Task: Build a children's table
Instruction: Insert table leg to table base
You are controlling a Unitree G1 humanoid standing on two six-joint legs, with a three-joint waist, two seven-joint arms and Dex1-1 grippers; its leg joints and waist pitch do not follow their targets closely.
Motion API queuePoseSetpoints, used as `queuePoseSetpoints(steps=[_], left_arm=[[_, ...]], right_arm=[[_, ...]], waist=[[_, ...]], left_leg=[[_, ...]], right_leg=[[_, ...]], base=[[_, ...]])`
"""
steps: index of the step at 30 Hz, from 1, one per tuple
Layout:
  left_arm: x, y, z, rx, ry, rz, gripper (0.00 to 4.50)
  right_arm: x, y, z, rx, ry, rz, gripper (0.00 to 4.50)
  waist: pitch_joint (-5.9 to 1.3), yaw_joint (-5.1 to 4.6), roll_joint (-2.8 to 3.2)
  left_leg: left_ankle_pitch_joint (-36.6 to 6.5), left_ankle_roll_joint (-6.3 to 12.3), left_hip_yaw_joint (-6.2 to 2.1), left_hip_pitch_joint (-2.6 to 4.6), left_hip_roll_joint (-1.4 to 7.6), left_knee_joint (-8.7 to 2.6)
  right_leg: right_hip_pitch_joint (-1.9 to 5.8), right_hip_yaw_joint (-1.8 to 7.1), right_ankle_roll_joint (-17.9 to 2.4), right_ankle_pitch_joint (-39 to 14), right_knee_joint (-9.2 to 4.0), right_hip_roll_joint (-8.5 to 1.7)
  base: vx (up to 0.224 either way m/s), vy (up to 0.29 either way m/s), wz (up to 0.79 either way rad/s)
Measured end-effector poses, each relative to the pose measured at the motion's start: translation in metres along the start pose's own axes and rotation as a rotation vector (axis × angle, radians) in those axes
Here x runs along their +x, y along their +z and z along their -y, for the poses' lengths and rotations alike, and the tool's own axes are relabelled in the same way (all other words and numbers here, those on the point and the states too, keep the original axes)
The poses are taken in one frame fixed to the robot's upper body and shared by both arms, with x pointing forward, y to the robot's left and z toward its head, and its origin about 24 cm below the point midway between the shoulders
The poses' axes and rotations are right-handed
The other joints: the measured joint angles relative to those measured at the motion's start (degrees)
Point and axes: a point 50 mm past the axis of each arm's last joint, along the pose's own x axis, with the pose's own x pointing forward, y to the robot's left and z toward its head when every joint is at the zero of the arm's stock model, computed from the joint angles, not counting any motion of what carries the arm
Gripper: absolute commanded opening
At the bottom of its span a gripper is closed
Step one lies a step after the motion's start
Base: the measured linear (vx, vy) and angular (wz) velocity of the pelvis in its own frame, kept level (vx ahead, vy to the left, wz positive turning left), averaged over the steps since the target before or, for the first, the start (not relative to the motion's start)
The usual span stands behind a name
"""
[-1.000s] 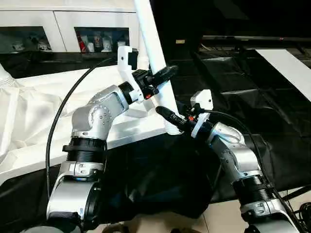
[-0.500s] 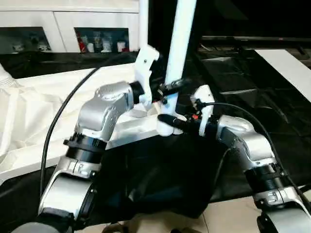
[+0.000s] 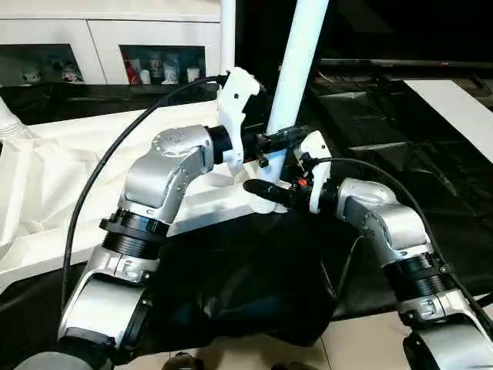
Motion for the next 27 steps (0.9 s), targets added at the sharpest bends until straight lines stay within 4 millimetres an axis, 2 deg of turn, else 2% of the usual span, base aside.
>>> queuePoseSetpoints(steps=[13, 14, 17, 20, 22, 25, 27], left_arm=[[-0.0018, 0.0004, -0.0006, 0.011, -0.012, -0.003, 1.85], [-0.0019, 0.0005, -0.0006, 0.011, -0.012, -0.002, 1.85], [-0.002, 0.0004, -0.0007, 0.008, -0.012, -0.002, 1.85], [-0.0022, 0.0006, -0.0008, 0.006, -0.012, -0.001, 1.85], [-0.0023, 0.0007, -0.0007, 0.006, -0.013, -0.002, 1.85], [-0.0024, 0.0009, -0.0007, 0.006, -0.013, -0.002, 1.85], [-0.0024, 0.0009, -0.0008, 0.007, -0.012, -0.002, 1.85]], right_arm=[[-0.0007, 0.0015, -0.0002, -0.009, 0.004, 0.002, 3.03], [-0.0007, 0.0016, -0.0002, -0.01, 0.004, 0.004, 2.76], [-0.0003, 0.0019, -0.0004, -0.014, 0.004, 0.009, 2.65], [0.0002, 0.0021, -0.0005, -0.017, 0.005, 0.016, 2.3], [0.0002, 0.0021, -0.0004, -0.018, 0.005, 0.018, 2.28], [0.0002, 0.0022, -0.0004, -0.019, 0.005, 0.018, 1.95], [0.0002, 0.0022, -0.0005, -0.019, 0.006, 0.018, 1.94]], waist=[[0.0, 0.01, 0.0], [0.0, 0.0, 0.0], [0.0, 0.0, 0.0], [0.0, 0.0, 0.0], [0.0, 0.01, 0.0], [0.0, 0.0, 0.0], [0.0, 0.0, 0.0]], left_leg=[[0.01, -0.02, -0.01, 0.01, 0.0, 0.0], [0.01, -0.02, -0.01, 0.01, 0.0, 0.0], [0.02, -0.03, -0.01, 0.01, 0.0, 0.0], [0.02, -0.03, -0.01, 0.01, 0.01, 0.0], [0.02, -0.04, -0.01, 0.01, 0.01, 0.0], [0.02, -0.04, -0.01, 0.02, 0.0, 0.0], [0.02, -0.04, -0.01, 0.02, 0.01, 0.0]], right_leg=[[0.0, 0.0, 0.0, 0.0, 0.01, 0.0], [0.0, -0.01, 0.0, 0.0, 0.01, 0.0], [0.0, -0.01, 0.0, 0.0, 0.02, 0.0], [0.0, -0.01, 0.0, 0.0, 0.02, 0.0], [0.0, -0.01, 0.0, 0.0, 0.02, 0.0], [0.0, -0.01, 0.0, 0.0, 0.02, 0.0], [0.0, -0.01, 0.0, 0.0, 0.02, 0.0]], base=[[0.0, 0.0, 0.0], [0.0, 0.0, 0.0], [0.0, 0.0, 0.0], [0.0, 0.0, 0.0], [0.0, 0.0, 0.0], [0.0, 0.0, 0.0], [0.0, 0.0, 0.0]])
